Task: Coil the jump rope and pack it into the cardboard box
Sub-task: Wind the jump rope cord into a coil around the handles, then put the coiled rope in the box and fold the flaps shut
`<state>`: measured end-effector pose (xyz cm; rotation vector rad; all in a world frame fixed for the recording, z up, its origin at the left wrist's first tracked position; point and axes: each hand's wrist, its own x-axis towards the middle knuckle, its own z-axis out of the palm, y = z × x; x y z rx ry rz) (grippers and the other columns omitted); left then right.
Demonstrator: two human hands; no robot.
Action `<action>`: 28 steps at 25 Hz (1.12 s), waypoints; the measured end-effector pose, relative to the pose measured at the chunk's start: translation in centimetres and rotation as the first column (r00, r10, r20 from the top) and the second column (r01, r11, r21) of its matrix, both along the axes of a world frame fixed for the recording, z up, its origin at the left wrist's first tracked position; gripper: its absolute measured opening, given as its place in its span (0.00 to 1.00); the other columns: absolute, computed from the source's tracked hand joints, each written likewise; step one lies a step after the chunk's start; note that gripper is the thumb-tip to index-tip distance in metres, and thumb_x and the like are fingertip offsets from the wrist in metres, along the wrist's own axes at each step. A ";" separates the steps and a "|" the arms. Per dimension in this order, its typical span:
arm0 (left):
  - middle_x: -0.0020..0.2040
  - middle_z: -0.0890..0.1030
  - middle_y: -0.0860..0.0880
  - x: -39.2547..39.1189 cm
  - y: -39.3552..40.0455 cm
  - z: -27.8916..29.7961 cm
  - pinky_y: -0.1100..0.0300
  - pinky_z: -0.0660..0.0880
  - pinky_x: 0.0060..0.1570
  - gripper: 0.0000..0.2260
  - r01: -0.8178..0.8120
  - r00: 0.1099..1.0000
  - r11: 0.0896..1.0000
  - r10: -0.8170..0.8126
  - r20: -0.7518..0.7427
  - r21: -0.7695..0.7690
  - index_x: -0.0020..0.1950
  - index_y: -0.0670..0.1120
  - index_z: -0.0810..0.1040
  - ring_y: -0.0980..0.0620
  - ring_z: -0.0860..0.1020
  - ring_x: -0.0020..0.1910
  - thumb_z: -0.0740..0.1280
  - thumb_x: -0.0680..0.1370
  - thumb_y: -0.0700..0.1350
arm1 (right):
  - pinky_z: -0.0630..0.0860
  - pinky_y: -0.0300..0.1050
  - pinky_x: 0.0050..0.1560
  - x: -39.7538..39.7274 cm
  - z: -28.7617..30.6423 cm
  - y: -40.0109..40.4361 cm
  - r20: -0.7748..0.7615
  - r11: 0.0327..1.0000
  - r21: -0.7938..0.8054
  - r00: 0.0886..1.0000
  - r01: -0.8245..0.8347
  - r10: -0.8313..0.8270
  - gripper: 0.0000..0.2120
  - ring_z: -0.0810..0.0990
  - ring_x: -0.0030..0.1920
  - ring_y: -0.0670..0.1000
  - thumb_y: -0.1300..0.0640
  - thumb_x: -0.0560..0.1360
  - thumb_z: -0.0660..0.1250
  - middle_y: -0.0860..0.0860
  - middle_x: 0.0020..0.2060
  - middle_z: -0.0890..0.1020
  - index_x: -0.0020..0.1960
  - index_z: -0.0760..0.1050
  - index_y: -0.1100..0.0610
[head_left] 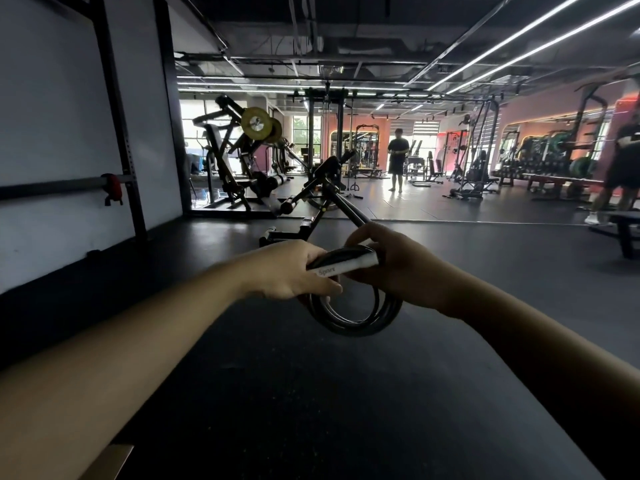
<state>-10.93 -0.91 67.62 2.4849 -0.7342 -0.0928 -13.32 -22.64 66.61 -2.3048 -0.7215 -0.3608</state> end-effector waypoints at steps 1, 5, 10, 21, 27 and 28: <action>0.44 0.88 0.50 -0.1 0.1 -0.6 0.58 0.78 0.45 0.07 -0.004 1.000 0.997 0.003 -0.009 -0.072 0.48 0.52 0.81 0.52 0.85 0.44 0.74 0.76 0.53 | 0.73 0.40 0.38 -0.1 -0.1 -0.2 -0.097 0.995 0.102 0.995 -0.022 0.032 0.11 0.76 0.36 0.44 0.56 0.78 0.72 0.46 0.40 0.80 0.58 0.76 0.52; 0.41 0.87 0.52 -0.8 2.4 -2.5 0.69 0.74 0.32 0.08 -0.092 0.996 0.970 0.085 -0.039 -0.225 0.53 0.51 0.79 0.58 0.82 0.37 0.73 0.77 0.51 | 0.76 0.40 0.41 -0.6 -2.8 1.7 -0.128 0.943 0.312 0.978 -0.119 0.165 0.12 0.79 0.42 0.42 0.52 0.80 0.69 0.47 0.41 0.81 0.62 0.78 0.53; 0.48 0.85 0.48 -2.1 11.1 -6.4 0.47 0.81 0.45 0.21 -0.243 0.970 0.957 0.245 -0.006 -0.157 0.56 0.53 0.76 0.46 0.84 0.45 0.75 0.70 0.63 | 0.79 0.43 0.54 1.2 -9.8 12.5 -0.114 0.849 0.519 0.976 -0.100 0.185 0.14 0.84 0.51 0.45 0.49 0.82 0.62 0.53 0.51 0.86 0.61 0.79 0.55; 0.57 0.84 0.54 -8.0 38.3 -18.1 0.54 0.74 0.65 0.16 -0.654 0.725 0.749 0.579 -0.373 -0.110 0.61 0.53 0.81 0.54 0.81 0.59 0.67 0.79 0.61 | 0.82 0.44 0.54 2.8 -21.0 41.0 -0.443 0.786 0.552 0.700 -0.279 0.560 0.17 0.85 0.55 0.50 0.54 0.87 0.55 0.56 0.55 0.86 0.64 0.79 0.59; 0.61 0.82 0.50 -11.1 46.3 -26.1 0.49 0.78 0.63 0.19 -0.869 0.482 0.448 0.676 -0.558 -0.208 0.68 0.50 0.77 0.50 0.81 0.60 0.71 0.79 0.53 | 0.79 0.49 0.59 3.5 -27.8 51.8 -0.577 0.808 0.484 0.571 -0.336 0.583 0.16 0.83 0.59 0.57 0.52 0.86 0.57 0.59 0.57 0.85 0.64 0.80 0.56; 0.61 0.81 0.51 -11.3 47.2 -27.4 0.51 0.77 0.64 0.20 -0.888 0.450 0.416 0.693 -0.564 -0.197 0.69 0.51 0.76 0.51 0.81 0.60 0.71 0.78 0.54 | 0.80 0.47 0.57 3.8 -29.2 53.1 -0.607 0.821 0.464 0.554 -0.334 0.569 0.15 0.84 0.57 0.55 0.52 0.86 0.57 0.58 0.57 0.85 0.64 0.80 0.54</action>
